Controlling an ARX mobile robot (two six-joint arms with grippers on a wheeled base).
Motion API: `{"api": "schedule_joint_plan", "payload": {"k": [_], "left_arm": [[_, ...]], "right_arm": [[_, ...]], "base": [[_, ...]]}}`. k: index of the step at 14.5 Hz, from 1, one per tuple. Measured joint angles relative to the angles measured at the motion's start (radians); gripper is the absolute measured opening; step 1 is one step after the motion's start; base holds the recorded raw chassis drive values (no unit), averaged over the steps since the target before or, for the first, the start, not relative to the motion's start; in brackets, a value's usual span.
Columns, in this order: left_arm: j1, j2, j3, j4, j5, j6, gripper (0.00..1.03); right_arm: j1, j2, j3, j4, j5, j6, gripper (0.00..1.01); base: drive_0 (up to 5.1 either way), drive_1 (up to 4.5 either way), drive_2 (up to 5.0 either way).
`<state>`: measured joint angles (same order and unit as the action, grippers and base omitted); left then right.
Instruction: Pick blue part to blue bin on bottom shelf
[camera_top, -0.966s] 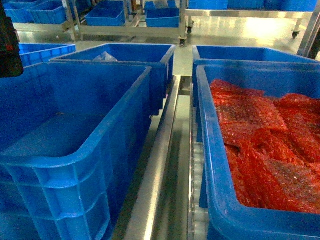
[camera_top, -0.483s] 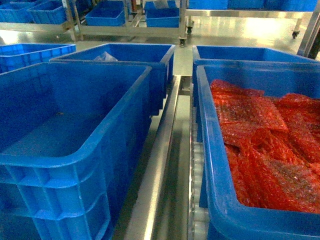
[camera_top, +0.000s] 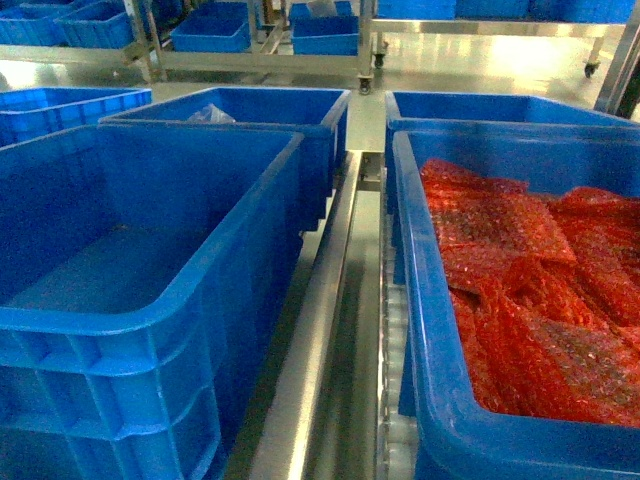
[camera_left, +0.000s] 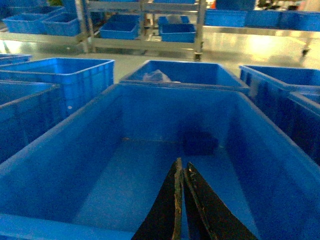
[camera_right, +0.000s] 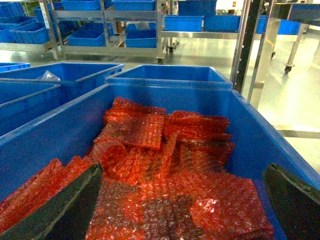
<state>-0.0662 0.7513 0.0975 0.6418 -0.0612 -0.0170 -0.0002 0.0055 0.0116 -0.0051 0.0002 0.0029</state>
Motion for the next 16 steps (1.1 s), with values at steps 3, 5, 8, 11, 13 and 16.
{"api": "schedule_joint_plan", "payload": {"k": [3,5,8,11,13,16], "left_arm": [[0.060,-0.045,-0.016,-0.026,0.054,0.001,0.02],[0.072,-0.065,-0.023,-0.041,0.047,0.000,0.02],[0.069,-0.103,-0.034,-0.065,0.057,0.001,0.02],[0.064,-0.140,-0.044,-0.097,0.061,0.001,0.02],[0.064,-0.252,-0.087,-0.157,0.061,0.002,0.02],[0.065,-0.488,-0.087,-0.379,0.061,0.002,0.02]], "right_arm": [[0.000,0.000,0.000,0.000,0.000,0.000,0.98],[0.000,0.000,0.000,0.000,0.000,0.000,0.98],[0.000,0.000,0.000,0.001,0.000,0.000,0.98],[0.000,0.000,0.000,0.000,0.000,0.000,0.98],[0.000,0.000,0.000,0.000,0.000,0.000,0.98],[0.000,0.000,0.000,0.000,0.000,0.000,0.98]], "base": [[0.0,0.00,0.0],[0.0,0.00,0.0],[0.0,0.00,0.0],[0.0,0.00,0.0],[0.0,0.00,0.0],[0.0,0.00,0.0]]}}
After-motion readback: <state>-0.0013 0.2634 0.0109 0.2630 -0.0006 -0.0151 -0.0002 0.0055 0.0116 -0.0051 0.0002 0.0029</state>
